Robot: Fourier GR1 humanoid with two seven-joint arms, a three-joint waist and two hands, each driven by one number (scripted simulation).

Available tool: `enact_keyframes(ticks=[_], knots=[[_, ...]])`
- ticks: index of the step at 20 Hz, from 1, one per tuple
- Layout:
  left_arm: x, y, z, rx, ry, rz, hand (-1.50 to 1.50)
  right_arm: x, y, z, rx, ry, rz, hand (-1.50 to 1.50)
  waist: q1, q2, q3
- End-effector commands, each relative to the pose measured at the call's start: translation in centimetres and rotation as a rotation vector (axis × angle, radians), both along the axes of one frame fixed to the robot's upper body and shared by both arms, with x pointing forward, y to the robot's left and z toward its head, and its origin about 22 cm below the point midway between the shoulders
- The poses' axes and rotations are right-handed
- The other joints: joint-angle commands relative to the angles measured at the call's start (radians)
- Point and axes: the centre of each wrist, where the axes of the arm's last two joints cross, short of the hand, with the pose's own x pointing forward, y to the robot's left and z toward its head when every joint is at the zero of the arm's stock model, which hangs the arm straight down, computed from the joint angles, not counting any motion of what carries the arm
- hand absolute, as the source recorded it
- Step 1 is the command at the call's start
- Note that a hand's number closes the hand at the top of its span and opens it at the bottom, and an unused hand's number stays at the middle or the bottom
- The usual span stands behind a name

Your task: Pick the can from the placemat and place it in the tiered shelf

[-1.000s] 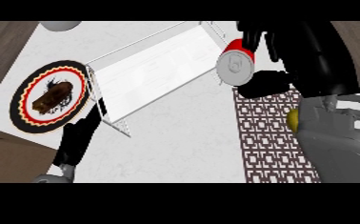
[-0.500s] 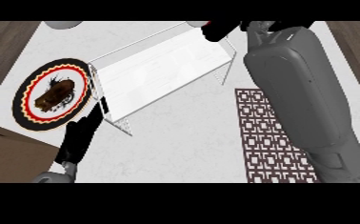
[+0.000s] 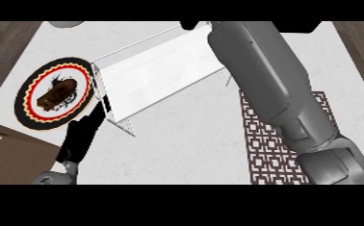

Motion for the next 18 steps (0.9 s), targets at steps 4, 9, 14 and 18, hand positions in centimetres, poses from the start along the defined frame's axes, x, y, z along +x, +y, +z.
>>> enact_keyframes(ticks=[4,9,14,18], knots=[[0.6,-1.5,0.5,-0.010,-0.012,-0.038,0.00,1.5,2.6,-3.9,-0.054,0.102,0.040,1.50,0.026,0.008,0.000],[0.8,-2.1,0.4,-0.009,-0.025,-0.054,0.00,2.6,-1.6,-5.7,0.537,0.371,0.028,-1.50,0.058,0.018,0.003],[1.4,-1.5,0.5,-0.006,-0.021,-0.073,0.00,3.0,-1.1,-3.9,0.801,0.357,0.070,-1.50,0.071,0.017,0.001],[1.0,-1.7,0.2,0.012,-0.021,-0.042,0.00,3.2,-2.0,-6.3,0.910,0.227,0.066,-1.50,0.053,0.012,0.001]])
